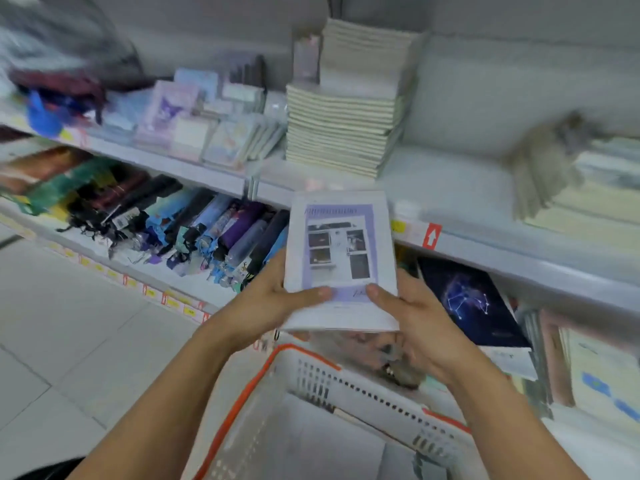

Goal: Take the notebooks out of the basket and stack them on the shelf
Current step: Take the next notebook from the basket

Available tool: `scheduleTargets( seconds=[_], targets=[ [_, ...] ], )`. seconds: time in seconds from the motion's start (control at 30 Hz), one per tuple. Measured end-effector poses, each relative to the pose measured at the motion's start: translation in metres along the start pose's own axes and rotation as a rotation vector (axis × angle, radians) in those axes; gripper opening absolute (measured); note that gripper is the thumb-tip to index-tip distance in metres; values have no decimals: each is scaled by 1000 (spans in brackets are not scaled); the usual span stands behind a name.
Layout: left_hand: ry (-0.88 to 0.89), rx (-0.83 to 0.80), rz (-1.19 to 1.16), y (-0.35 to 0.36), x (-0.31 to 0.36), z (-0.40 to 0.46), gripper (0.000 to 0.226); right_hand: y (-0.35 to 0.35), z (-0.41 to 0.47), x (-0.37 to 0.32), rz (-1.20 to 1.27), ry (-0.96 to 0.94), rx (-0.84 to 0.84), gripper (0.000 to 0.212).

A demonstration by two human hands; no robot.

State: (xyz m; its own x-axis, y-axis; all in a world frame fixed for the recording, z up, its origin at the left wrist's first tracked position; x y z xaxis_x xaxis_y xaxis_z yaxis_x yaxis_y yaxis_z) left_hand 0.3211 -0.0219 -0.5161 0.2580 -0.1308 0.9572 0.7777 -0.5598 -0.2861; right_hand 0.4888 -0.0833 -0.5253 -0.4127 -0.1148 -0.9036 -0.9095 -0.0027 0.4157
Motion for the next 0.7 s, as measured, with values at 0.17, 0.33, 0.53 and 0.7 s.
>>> scheduleTargets(
  seconds=[0.17,0.33,0.53,0.7],
  targets=[
    [85,-70,-29,-34,89,3,69,35,1,-81,29,-102,-94,32],
    [138,137,-48,-61,138,62,49,39,45,-156,61,-238,-33,42],
    [190,291,-235,-92,197,135,45,44,104,-246,113,-404,72,35],
    [178,422,-293,-116,224,200,41,31,162,-294,133,-391,167,31]
  ],
)
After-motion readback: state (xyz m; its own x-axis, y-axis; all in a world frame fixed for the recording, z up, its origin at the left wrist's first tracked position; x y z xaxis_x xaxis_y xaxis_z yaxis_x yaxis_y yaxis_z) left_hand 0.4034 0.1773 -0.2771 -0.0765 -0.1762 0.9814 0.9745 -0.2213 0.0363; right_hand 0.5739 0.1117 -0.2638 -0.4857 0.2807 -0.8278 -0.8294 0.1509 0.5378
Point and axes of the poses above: each hand's wrist, its own z-axis towards the middle knuckle, its own y-axis out of the palm, x = y × z, the point moved 6 cm from there along z, towards the middle knuckle, and after that the axes turned 15 degrees about z, right-handed, at the moved point
